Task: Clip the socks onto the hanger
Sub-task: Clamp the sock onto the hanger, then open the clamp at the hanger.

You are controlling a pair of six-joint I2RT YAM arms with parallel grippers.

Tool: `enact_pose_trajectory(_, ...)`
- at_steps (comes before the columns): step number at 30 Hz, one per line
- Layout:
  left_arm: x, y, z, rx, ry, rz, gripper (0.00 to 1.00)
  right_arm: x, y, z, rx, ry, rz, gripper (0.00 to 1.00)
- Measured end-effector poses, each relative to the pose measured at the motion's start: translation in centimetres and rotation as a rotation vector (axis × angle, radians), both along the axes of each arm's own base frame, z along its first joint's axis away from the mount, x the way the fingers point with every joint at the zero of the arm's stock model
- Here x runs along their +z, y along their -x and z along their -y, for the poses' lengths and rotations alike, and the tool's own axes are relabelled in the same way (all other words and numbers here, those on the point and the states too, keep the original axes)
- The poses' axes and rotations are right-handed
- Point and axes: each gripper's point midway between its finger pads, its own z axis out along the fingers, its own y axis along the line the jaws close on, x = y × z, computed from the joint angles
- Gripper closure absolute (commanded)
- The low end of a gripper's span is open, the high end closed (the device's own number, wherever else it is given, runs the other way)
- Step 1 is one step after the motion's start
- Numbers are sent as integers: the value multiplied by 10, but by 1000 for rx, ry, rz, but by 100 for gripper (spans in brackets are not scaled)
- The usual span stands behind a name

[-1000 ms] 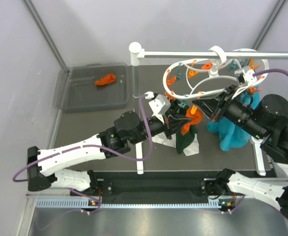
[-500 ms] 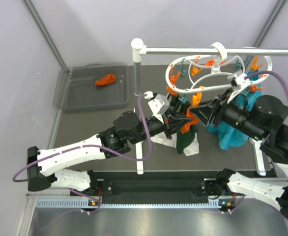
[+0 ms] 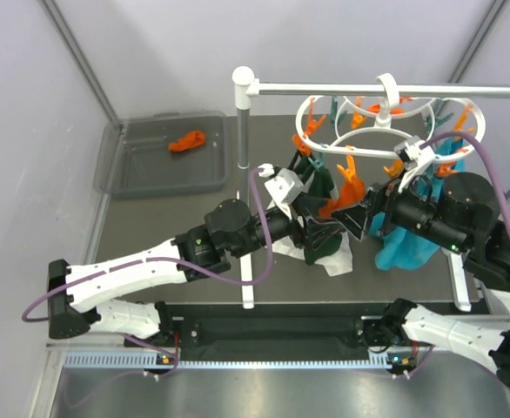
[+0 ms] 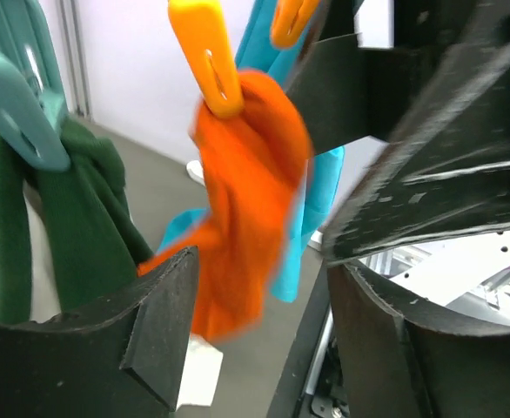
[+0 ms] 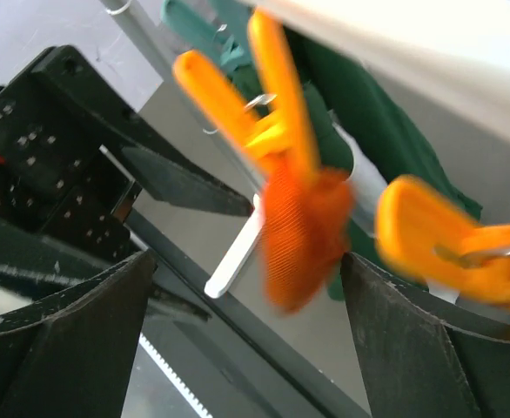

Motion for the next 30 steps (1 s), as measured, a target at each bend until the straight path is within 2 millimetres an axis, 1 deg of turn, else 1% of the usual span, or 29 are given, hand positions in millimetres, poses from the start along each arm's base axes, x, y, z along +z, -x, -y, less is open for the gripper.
enact_pose_trajectory(4,-1,0,-8,21,-8,-28,36,1,9,6,11,-2,-2,11)
enact_pose_trajectory(10,12,7,-38,41,35,-91,45,7,28,25,13,-18,11,11)
enact_pose_trajectory(13,16,13,-53,45,61,-145,47,10,35,35,6,-31,24,11)
enact_pose_trajectory(15,14,15,-61,53,66,-194,48,10,39,40,0,-34,27,12)
enact_pose_trajectory(17,7,17,-65,56,57,-251,50,11,43,44,-5,-43,29,13)
enact_pose_trajectory(20,-12,19,-69,73,11,-339,50,13,49,51,-12,-60,33,15)
enact_pose_trajectory(23,-34,22,-76,101,-53,-426,50,17,55,59,-22,-94,44,17)
enact_pose_trajectory(25,-42,25,-84,112,-77,-458,49,19,59,63,-28,-116,51,19)
enact_pose_trajectory(27,-42,27,-96,125,-81,-476,48,17,61,64,-33,-132,46,21)
enact_pose_trajectory(30,-32,32,-114,132,-52,-476,48,8,59,62,-43,-131,15,23)
